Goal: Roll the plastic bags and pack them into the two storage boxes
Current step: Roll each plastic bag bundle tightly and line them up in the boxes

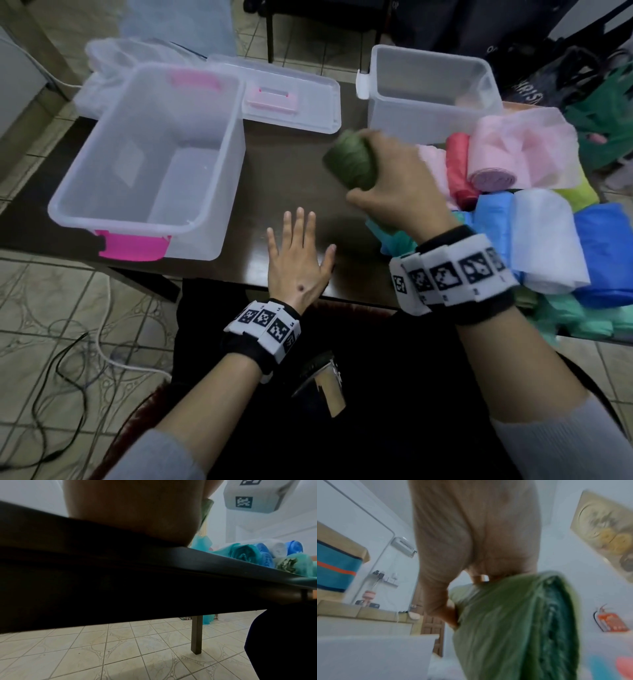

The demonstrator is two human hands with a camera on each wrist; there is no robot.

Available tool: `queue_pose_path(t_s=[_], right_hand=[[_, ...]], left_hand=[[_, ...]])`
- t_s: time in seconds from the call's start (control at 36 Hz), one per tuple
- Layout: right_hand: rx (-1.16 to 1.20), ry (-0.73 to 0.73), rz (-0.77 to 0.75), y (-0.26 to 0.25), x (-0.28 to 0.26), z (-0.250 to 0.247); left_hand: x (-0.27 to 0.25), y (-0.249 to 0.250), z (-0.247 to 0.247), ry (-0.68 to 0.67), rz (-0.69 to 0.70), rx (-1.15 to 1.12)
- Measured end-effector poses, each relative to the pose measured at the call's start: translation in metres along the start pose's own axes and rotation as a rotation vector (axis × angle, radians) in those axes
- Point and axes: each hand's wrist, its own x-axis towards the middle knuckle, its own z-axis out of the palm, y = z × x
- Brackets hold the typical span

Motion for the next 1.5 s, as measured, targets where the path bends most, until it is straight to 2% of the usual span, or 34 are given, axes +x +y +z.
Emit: queue_pose_path(t_s=[0.03, 0.08, 0.17, 0.25, 0.33, 0.36, 0.39, 0.44, 0.47, 0.5, 0.56, 0.64, 0.69, 0.81, 0.89, 1.0, 1.11, 1.19, 1.25, 1.33, 1.5], right_hand=[[-0.041, -0.049, -0.027, -0.001, 0.002, 0.011], [-0.130, -0.165, -0.065, 0.002, 0.005, 0.034], [-0.224, -0.330, -0.127, 0.006, 0.003, 0.064], [-0.197, -0.383, -0.167, 0.013, 0.003, 0.074], [-0.013, -0.411, -0.183, 0.020, 0.009, 0.065], [0.093, -0.338, -0.182, 0.021, 0.010, 0.060], [0.180, -0.206, -0.179, 0.021, 0.011, 0.056], [0.259, 0.119, -0.187, 0.017, 0.009, 0.050], [0.276, 0.214, -0.194, 0.014, 0.007, 0.047], [0.283, 0.227, -0.202, 0.012, 0.004, 0.045], [0.211, 0.074, -0.202, 0.009, 0.000, 0.045], [-0.043, -0.201, -0.141, 0.011, -0.004, 0.055], [-0.160, -0.305, -0.072, 0.010, -0.005, 0.060], [-0.262, -0.347, -0.001, 0.004, -0.012, 0.062], [-0.288, -0.350, -0.034, -0.002, -0.023, 0.066], [-0.254, -0.394, -0.063, -0.004, -0.036, 0.075], [-0.305, -0.437, -0.136, -0.001, -0.042, 0.073], [-0.282, -0.401, -0.197, 0.001, -0.044, 0.072], [-0.277, -0.374, -0.232, 0.002, -0.044, 0.070], [-0.298, -0.372, -0.249, 0.003, -0.045, 0.069], [-0.285, -0.379, -0.214, 0.002, -0.046, 0.073]], left_hand=[[0.000, 0.000, 0.000, 0.037, -0.008, -0.069], [0.000, -0.001, -0.004, 0.160, -0.034, -0.346], [-0.001, -0.004, -0.015, 0.308, -0.163, -0.778], [0.001, -0.007, -0.027, 0.348, -0.292, -0.934], [0.006, -0.011, -0.035, 0.327, -0.332, -0.941], [0.008, -0.013, -0.037, 0.317, -0.349, -0.923], [0.011, -0.015, -0.040, 0.303, -0.368, -0.901], [0.020, -0.021, -0.046, 0.275, -0.412, -0.858], [0.024, -0.023, -0.049, 0.257, -0.433, -0.844], [0.029, -0.026, -0.052, 0.231, -0.451, -0.836], [0.038, -0.029, -0.056, 0.167, -0.473, -0.813], [0.048, -0.031, -0.057, 0.061, -0.459, -0.786], [0.054, -0.028, -0.057, -0.018, -0.429, -0.769], [0.063, -0.020, -0.061, -0.138, -0.366, -0.658], [0.067, -0.012, -0.065, -0.222, -0.333, -0.591], [0.067, -0.003, -0.067, -0.316, -0.311, -0.632], [0.066, 0.006, -0.071, -0.279, -0.286, -0.787], [0.068, 0.011, -0.080, -0.148, -0.273, -0.963], [0.071, 0.011, -0.089, -0.059, -0.253, -0.977], [0.073, 0.016, -0.103, -0.004, -0.212, -1.044], [0.077, 0.020, -0.108, 0.130, -0.200, -1.014]])
